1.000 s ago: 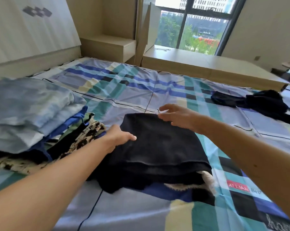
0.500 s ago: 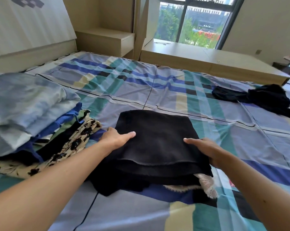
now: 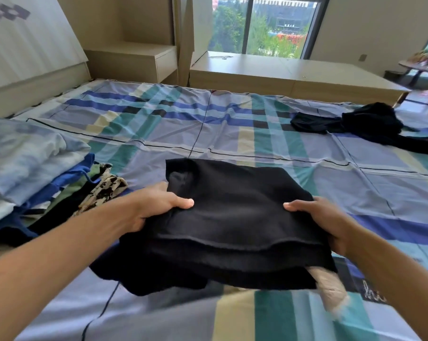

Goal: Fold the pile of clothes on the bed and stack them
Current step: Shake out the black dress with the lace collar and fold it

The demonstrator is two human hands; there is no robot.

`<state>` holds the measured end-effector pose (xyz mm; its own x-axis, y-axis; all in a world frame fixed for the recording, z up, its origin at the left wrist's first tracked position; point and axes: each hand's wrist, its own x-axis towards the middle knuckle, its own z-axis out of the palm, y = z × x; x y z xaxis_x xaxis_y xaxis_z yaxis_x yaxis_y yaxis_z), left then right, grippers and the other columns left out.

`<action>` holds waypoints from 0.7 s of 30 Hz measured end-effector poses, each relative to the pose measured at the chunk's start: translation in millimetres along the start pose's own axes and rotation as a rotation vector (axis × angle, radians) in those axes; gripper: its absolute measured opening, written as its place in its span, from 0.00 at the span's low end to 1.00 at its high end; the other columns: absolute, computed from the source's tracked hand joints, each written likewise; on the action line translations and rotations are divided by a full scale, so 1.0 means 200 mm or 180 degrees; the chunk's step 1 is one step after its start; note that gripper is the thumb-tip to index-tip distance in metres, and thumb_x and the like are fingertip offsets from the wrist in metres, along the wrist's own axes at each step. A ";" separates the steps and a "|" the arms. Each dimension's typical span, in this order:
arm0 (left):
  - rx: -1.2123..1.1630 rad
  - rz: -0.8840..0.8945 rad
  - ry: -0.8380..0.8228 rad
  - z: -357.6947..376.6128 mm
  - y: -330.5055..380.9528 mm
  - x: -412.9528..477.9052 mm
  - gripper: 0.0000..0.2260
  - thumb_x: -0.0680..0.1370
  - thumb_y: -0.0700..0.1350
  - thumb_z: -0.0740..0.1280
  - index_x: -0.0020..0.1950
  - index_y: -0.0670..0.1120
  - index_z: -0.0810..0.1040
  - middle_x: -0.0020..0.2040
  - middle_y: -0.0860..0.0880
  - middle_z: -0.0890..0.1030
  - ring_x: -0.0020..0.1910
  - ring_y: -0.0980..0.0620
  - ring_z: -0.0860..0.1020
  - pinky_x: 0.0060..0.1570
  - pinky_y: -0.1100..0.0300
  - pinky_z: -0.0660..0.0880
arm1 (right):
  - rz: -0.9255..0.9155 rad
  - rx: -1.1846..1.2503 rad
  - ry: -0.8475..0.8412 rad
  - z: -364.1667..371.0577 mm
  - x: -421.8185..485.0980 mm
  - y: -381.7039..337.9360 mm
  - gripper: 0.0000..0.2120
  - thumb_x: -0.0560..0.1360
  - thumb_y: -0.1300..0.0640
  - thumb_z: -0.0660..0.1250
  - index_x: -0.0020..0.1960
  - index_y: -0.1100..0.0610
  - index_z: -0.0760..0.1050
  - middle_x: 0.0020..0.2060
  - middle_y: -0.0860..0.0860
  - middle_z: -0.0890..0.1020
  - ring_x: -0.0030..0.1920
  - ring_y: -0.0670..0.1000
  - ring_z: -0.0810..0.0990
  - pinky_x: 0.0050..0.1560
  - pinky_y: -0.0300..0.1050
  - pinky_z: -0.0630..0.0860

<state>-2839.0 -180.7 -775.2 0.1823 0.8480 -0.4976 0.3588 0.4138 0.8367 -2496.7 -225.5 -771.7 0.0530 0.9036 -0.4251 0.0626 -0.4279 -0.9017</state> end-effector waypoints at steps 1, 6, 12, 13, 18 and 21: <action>0.0148 -0.0016 -0.0003 0.07 -0.05 -0.02 0.29 0.64 0.49 0.80 0.63 0.46 0.78 0.54 0.44 0.85 0.51 0.44 0.85 0.55 0.48 0.81 | 0.0002 -0.0075 0.0074 -0.03 -0.04 0.06 0.12 0.70 0.63 0.73 0.54 0.62 0.82 0.46 0.62 0.86 0.44 0.61 0.86 0.48 0.54 0.84; 0.2081 -0.0003 0.0963 0.31 -0.19 -0.08 0.35 0.72 0.58 0.74 0.72 0.45 0.65 0.68 0.46 0.73 0.67 0.44 0.72 0.62 0.53 0.71 | -0.0029 -0.0305 0.0322 -0.04 -0.11 0.28 0.14 0.70 0.61 0.75 0.55 0.55 0.81 0.45 0.56 0.87 0.46 0.59 0.87 0.54 0.58 0.82; 0.3356 0.2732 0.1908 0.48 -0.14 -0.16 0.30 0.74 0.54 0.65 0.74 0.47 0.67 0.71 0.47 0.68 0.71 0.45 0.67 0.69 0.48 0.67 | -0.0282 -0.0400 0.0195 -0.01 -0.14 0.26 0.17 0.70 0.60 0.76 0.57 0.48 0.79 0.47 0.49 0.87 0.48 0.52 0.87 0.54 0.52 0.83; 0.3229 0.2571 0.1545 0.50 -0.18 -0.15 0.30 0.75 0.57 0.60 0.76 0.48 0.66 0.74 0.48 0.66 0.74 0.47 0.63 0.72 0.49 0.64 | -0.0301 -0.0405 0.0180 -0.01 -0.15 0.26 0.18 0.70 0.61 0.76 0.57 0.49 0.79 0.48 0.48 0.87 0.48 0.52 0.87 0.52 0.51 0.83; 0.3150 0.1473 0.0757 0.58 -0.45 -0.01 0.39 0.73 0.68 0.38 0.81 0.53 0.37 0.81 0.55 0.37 0.78 0.58 0.34 0.79 0.53 0.39 | -0.0320 -0.0537 0.0267 -0.01 -0.17 0.27 0.22 0.69 0.64 0.76 0.58 0.48 0.77 0.49 0.48 0.87 0.47 0.49 0.87 0.48 0.46 0.82; 0.2884 0.1447 0.0855 0.57 -0.43 -0.02 0.38 0.78 0.67 0.48 0.80 0.53 0.35 0.80 0.54 0.33 0.77 0.57 0.31 0.78 0.54 0.36 | -0.0288 -0.0544 0.0397 0.02 -0.18 0.24 0.23 0.67 0.65 0.76 0.58 0.50 0.77 0.50 0.53 0.87 0.48 0.55 0.87 0.53 0.55 0.83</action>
<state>-2765.9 -256.3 -871.1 0.3024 0.9530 -0.0194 0.8790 -0.2710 0.3923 -2499.3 -279.0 -800.2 0.1618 0.9333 -0.3206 0.2401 -0.3523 -0.9046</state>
